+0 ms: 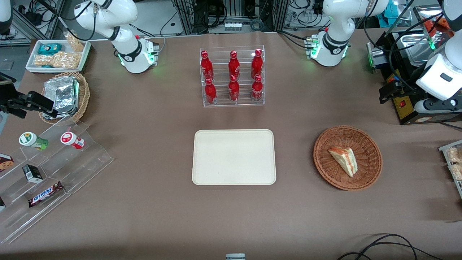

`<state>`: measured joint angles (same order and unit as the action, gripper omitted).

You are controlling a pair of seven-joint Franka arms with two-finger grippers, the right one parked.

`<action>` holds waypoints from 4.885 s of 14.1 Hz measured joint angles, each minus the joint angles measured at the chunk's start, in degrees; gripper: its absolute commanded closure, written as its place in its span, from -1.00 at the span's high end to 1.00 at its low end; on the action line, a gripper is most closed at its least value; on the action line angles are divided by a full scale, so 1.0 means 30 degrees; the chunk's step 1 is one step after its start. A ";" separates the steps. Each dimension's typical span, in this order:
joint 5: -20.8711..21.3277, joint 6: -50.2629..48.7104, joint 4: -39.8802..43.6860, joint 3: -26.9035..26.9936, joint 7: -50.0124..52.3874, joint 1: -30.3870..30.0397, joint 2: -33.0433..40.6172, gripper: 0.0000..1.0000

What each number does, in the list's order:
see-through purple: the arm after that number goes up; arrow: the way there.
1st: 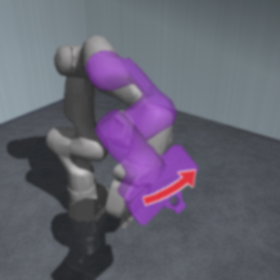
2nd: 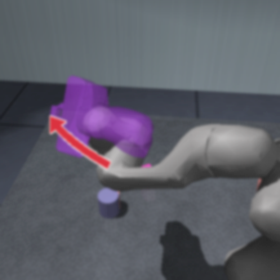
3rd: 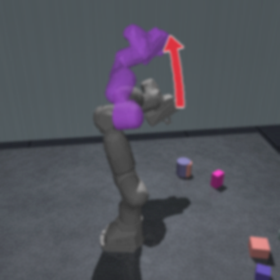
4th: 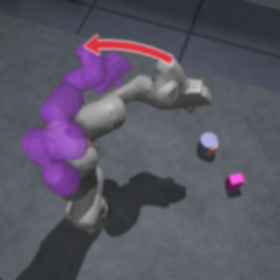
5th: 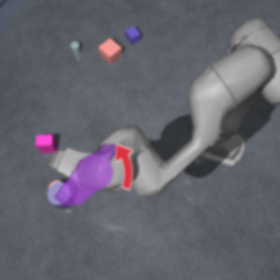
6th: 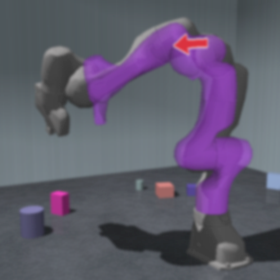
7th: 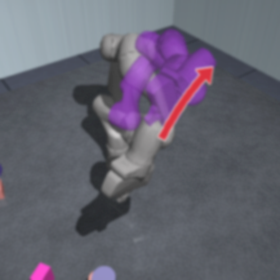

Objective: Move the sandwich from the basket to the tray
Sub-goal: 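Lower the left gripper onto the wrapped sandwich in the wicker basket and grasp it, then lift the sandwich with the left gripper and carry it over the cream tray, then lower the sandwich onto the tray center and open the left gripper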

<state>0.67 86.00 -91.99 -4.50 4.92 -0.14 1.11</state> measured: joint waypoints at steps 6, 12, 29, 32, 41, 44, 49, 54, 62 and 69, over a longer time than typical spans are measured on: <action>-0.0033 -0.0028 0.0009 -0.0001 0.0000 0.0001 -0.0123 1.00; -0.0034 -0.0071 -0.0090 -0.0013 0.0000 0.0008 -0.0351 1.00; -0.0011 1.2808 -0.6655 0.0089 1.0889 0.0010 -0.6475 1.00; -0.0008 1.3922 -0.6855 0.0075 1.4629 0.0029 -0.7205 0.84; -0.0019 1.2751 -0.5544 -0.0007 1.7177 0.0066 -0.8186 -0.95; -0.0018 0.6921 -0.2312 -0.0126 1.7156 0.1008 -0.8005 -1.00; -0.0022 0.7104 -0.0999 -0.0301 1.5742 0.4748 -0.8317 -0.97; -0.0038 1.0070 0.0367 -0.0343 1.4103 0.8212 -1.0618 -1.00; -0.0045 1.2757 0.3969 -0.0332 1.4606 1.2038 -1.4564 -1.00; -0.0043 1.3342 0.4508 -0.0328 1.6279 1.2578 -1.5682 -0.47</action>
<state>0.55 126.03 -78.46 -5.48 53.76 37.60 -45.94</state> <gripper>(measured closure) 0.855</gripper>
